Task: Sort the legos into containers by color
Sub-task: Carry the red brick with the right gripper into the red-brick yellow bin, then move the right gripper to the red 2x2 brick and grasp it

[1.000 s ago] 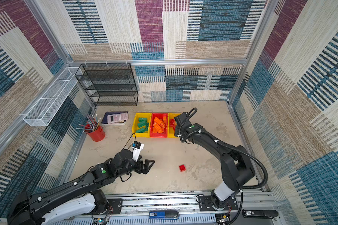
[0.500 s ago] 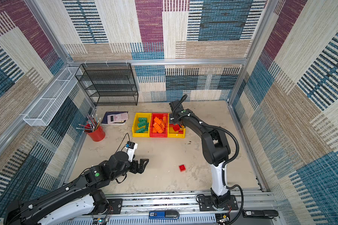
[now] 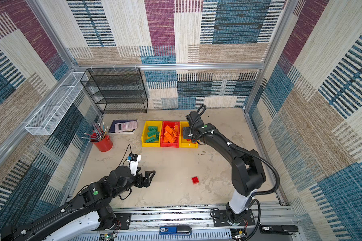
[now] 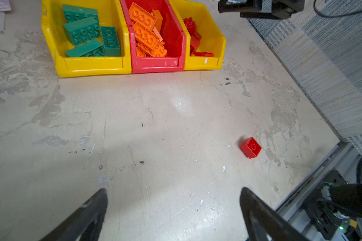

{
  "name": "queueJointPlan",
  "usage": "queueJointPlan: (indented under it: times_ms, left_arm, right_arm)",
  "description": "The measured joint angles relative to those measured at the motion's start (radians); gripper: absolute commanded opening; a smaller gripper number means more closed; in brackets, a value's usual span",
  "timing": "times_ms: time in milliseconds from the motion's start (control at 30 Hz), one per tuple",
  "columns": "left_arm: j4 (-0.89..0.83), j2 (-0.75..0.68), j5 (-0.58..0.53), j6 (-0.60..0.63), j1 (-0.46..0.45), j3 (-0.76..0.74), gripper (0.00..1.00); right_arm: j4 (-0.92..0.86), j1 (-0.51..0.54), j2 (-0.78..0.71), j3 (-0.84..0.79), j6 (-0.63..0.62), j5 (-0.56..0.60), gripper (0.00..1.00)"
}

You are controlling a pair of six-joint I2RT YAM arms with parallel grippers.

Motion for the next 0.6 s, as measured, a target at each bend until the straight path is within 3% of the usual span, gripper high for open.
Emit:
queueJointPlan:
  times_ms: [333,600]
  left_arm:
    - [-0.008,-0.058,0.075,-0.058,0.000,-0.056,1.00]
    - [-0.014,-0.060,0.104,-0.068,0.000,-0.062,1.00]
  right_arm:
    - [-0.037,0.176,-0.333,-0.459,0.108,-0.061,0.71]
    - [-0.034,0.240,-0.416,-0.613,0.192,-0.102,0.68]
